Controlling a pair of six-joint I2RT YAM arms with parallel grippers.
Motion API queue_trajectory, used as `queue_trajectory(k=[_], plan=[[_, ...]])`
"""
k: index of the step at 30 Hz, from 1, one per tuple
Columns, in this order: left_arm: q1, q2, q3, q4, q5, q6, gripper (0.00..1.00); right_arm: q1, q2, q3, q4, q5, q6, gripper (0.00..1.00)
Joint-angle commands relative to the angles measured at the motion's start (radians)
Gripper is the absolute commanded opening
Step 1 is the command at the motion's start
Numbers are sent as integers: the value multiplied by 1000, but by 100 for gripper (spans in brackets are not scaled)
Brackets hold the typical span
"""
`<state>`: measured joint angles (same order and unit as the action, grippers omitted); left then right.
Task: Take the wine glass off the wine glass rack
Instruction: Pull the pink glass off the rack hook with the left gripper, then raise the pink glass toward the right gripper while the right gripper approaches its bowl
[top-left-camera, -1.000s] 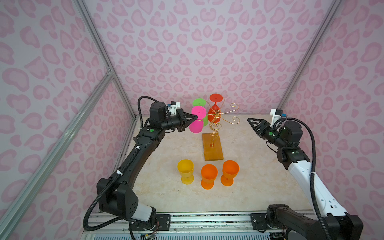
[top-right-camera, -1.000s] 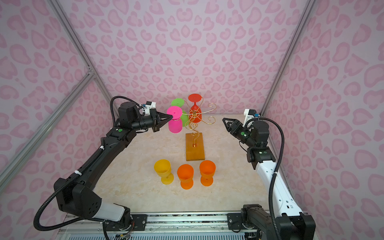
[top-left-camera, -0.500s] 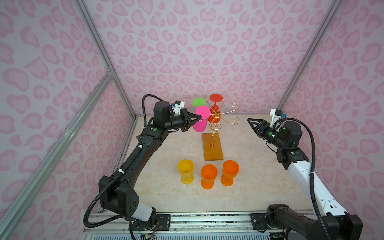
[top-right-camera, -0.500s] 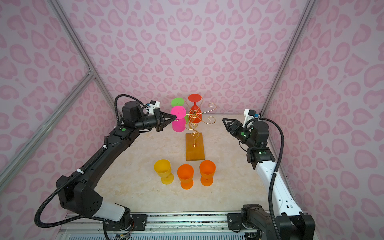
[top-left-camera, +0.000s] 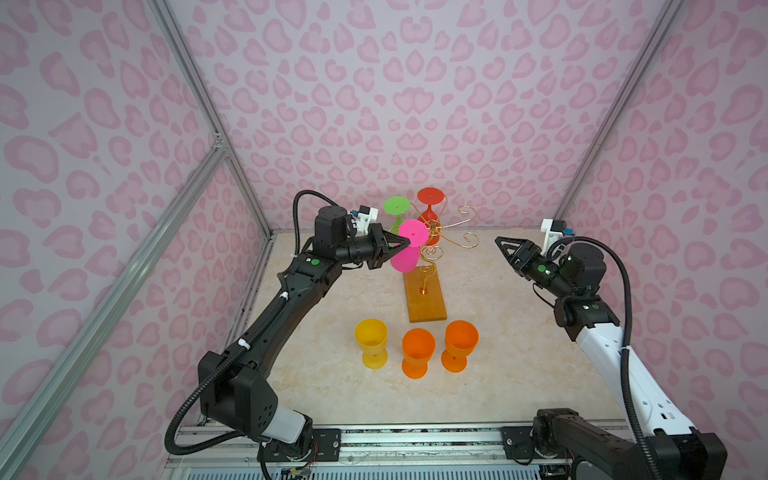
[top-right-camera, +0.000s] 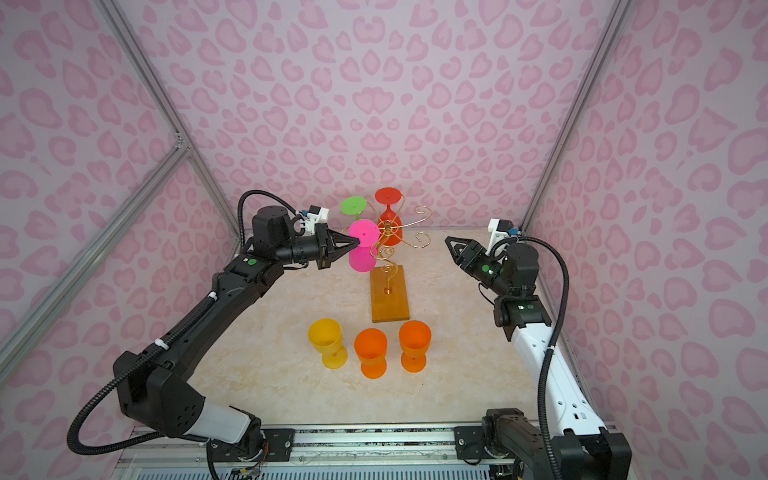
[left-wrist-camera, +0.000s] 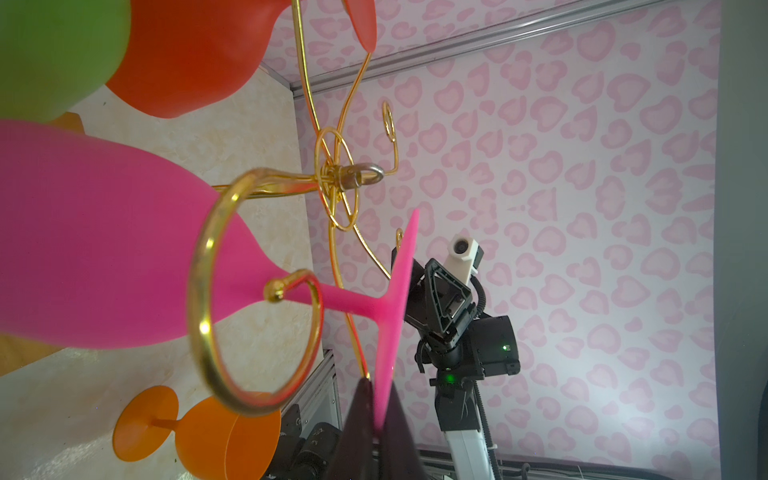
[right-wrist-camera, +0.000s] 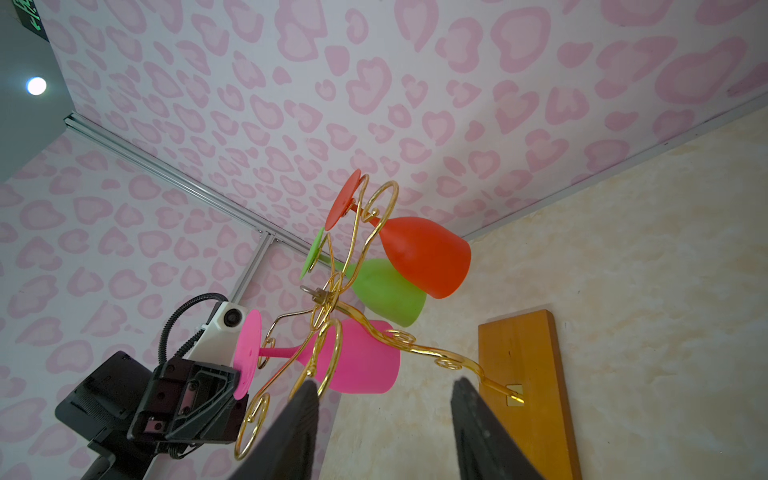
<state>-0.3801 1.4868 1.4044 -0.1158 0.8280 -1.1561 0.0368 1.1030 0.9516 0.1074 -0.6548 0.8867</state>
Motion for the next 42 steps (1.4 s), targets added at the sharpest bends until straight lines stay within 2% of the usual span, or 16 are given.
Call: queue_trajectory(k=[1, 15, 22, 27, 34, 39, 42], plan=[[-6, -38, -18, 0, -2, 30, 3, -1, -2, -9, 25, -3, -3, 53], [-9, -256, -202, -42, -35, 21, 3, 0, -2, -8, 22, -2, -2, 53], [-9, -408, -236, -95, -29, 16, 3, 0, 8, 19, 12, -2, -5, 53], [-10, -491, -171, -179, -23, 44, 2, 0, 27, 44, 23, -8, 6, 52], [-9, -510, -15, -248, 35, 88, 2, 24, 46, 81, 55, -14, 24, 52], [-10, -472, 77, -155, 77, 61, 2, 68, 44, 92, 118, -24, 19, 52], [-10, -441, 113, -56, 86, 45, 2, 94, 45, 81, 217, -50, 25, 52]])
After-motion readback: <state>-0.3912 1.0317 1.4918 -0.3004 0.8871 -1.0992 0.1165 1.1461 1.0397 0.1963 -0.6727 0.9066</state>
